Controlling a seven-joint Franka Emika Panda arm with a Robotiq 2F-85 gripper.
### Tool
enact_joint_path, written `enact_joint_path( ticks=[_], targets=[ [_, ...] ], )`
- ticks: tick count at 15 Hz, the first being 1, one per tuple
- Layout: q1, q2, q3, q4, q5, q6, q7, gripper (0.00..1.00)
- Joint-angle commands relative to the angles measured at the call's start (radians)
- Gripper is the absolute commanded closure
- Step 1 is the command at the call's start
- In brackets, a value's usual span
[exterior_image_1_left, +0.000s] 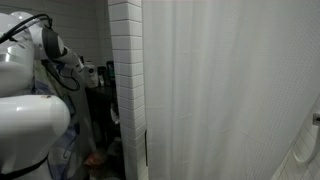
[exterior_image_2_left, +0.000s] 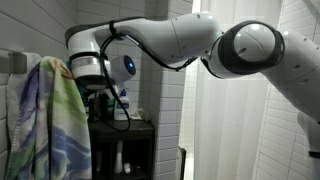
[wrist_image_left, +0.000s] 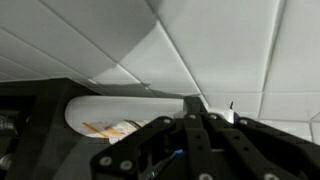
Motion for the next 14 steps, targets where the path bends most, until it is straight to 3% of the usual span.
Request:
enact_joint_path(
  ticks=[1,8,11,13,14],
  targets=[
    [-0.01,-0.011,-0.023,-0.011,0.012,0.0,-0.001,1.0],
    [-0.011,-0.023,-0.074,-0.024,0.011,0.0,-0.007,1.0],
    [-0.028,-0.038,-0.049,-0.035,0.013,-0.01,-0.011,1.0],
    [-0.079,-0.057,0.055,-0.058,-0.07,-0.009,0.005,1.0],
    [-0.091,-0.069,0.084,-0.074,-0.088,-0.026,0.005,0.74]
  ],
)
